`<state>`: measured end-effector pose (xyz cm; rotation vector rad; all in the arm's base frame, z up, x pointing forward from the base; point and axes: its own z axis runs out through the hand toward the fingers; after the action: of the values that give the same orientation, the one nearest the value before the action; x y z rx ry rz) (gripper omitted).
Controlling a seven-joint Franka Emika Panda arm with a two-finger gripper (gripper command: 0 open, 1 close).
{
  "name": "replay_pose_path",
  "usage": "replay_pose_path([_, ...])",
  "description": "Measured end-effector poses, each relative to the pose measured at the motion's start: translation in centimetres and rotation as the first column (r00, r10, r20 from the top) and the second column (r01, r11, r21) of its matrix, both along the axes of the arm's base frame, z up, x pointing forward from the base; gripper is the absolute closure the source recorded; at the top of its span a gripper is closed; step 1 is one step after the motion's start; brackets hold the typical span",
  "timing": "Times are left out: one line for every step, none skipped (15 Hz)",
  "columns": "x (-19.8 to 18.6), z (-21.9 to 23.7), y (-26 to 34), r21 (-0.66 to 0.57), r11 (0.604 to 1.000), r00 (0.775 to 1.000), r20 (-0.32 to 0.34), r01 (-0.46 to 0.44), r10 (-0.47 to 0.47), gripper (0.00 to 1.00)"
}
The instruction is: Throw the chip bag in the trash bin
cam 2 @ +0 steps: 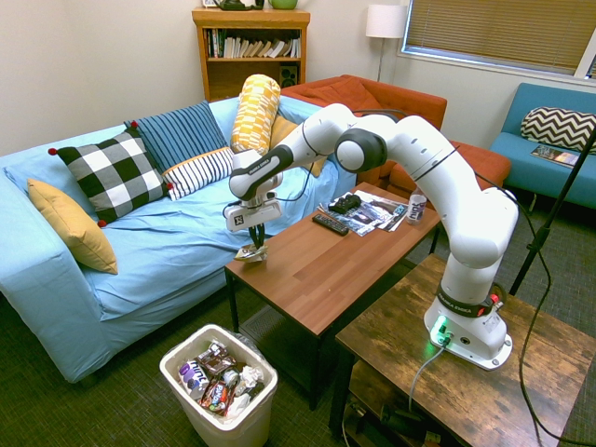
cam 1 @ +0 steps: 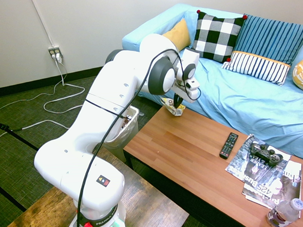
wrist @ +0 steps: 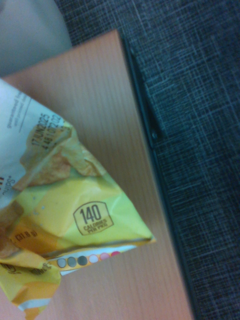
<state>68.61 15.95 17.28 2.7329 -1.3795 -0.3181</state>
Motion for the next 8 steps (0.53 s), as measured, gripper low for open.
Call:
replay_pose_path([-1.1, 1.3, 1.9, -0.008, 0.999, 0.999, 0.005, -0.041, 0.041, 1.0])
replay_pose_path([-2.3, 2.3, 3.8, -0.015, 0.996, 0.997, 0.006, -0.083, 0.083, 1.0])
replay_pose_path([-3.6, 3.1, 5.8, -0.022, 0.992, 0.992, 0.007, -0.124, 0.124, 1.0])
replay_pose_path([-5.1, 3.6, 7.7, -0.03, 0.985, 0.986, 0.003, -0.169, 0.169, 1.0])
replay_pose_path([-6.5, 3.7, 9.4, -0.037, 0.978, 0.979, -0.004, -0.206, 0.206, 1.0])
replay_pose_path([-7.7, 3.5, 10.9, -0.045, 0.97, 0.971, -0.012, -0.24, 0.24, 1.0])
replay_pose_path([-8.9, 3.0, 12.4, -0.052, 0.96, 0.961, -0.025, -0.275, 0.274, 1.0])
replay_pose_path([-10.1, 2.4, 13.7, -0.058, 0.951, 0.952, -0.038, -0.305, 0.303, 1.0])
